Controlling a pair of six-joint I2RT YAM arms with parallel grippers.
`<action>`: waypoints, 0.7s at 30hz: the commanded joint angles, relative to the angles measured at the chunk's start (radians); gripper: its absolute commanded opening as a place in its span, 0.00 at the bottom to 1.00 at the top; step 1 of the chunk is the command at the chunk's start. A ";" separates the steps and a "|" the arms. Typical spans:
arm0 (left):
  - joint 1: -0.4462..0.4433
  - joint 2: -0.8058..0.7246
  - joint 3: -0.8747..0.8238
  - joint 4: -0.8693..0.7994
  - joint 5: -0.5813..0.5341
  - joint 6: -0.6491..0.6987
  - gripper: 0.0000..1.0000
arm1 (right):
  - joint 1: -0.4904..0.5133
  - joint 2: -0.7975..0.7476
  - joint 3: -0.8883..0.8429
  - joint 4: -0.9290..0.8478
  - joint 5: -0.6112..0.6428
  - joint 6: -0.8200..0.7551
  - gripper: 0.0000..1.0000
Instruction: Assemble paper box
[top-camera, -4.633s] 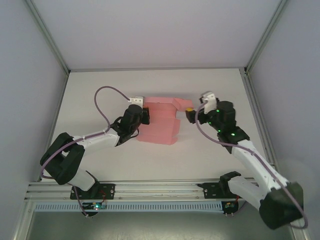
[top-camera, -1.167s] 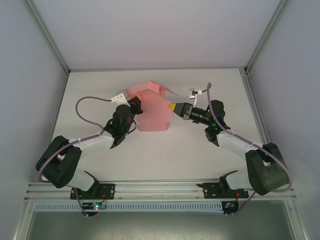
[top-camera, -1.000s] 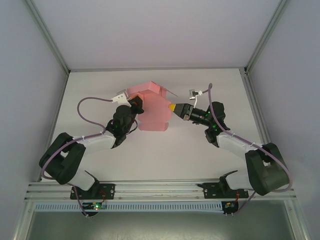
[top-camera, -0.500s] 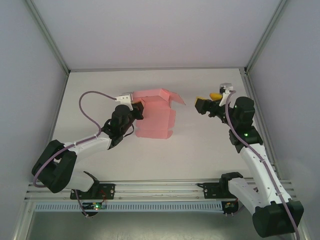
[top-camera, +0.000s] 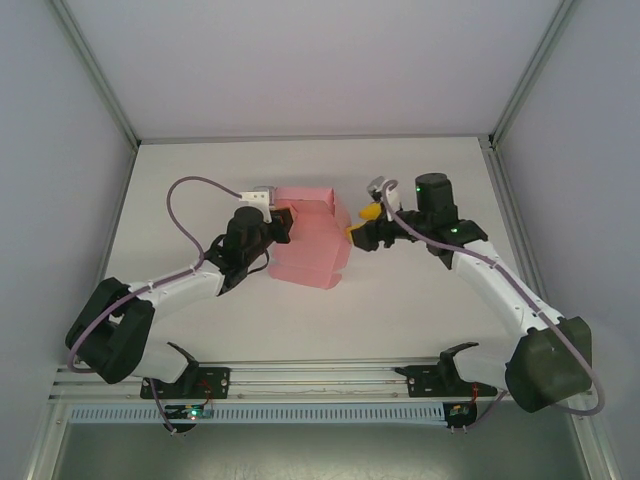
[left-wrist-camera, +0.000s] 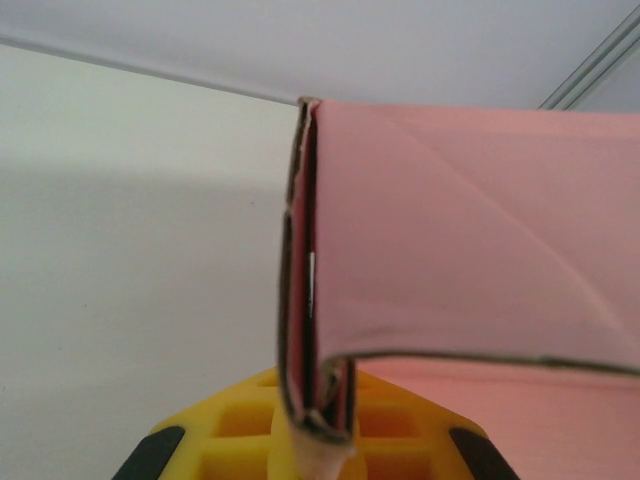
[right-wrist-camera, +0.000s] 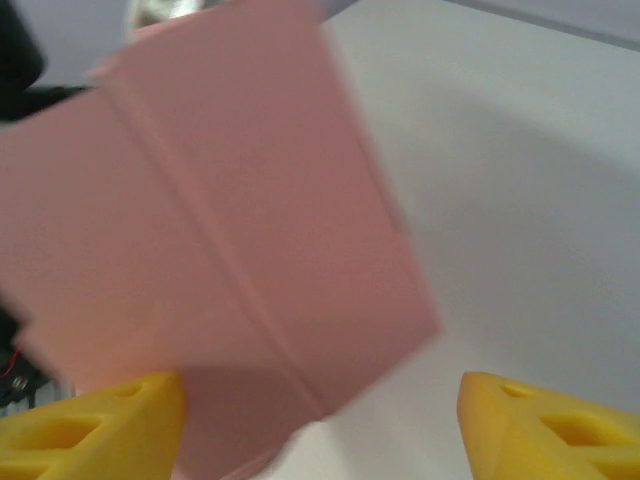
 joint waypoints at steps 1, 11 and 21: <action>0.008 0.020 0.035 -0.014 0.017 0.006 0.00 | 0.061 0.008 0.037 0.011 0.063 -0.075 0.73; 0.003 0.018 0.038 -0.020 0.052 0.019 0.00 | 0.259 0.040 -0.019 0.287 0.775 -0.016 0.68; -0.034 0.045 0.103 -0.143 -0.082 -0.031 0.00 | 0.359 0.187 -0.058 0.615 1.274 0.028 0.16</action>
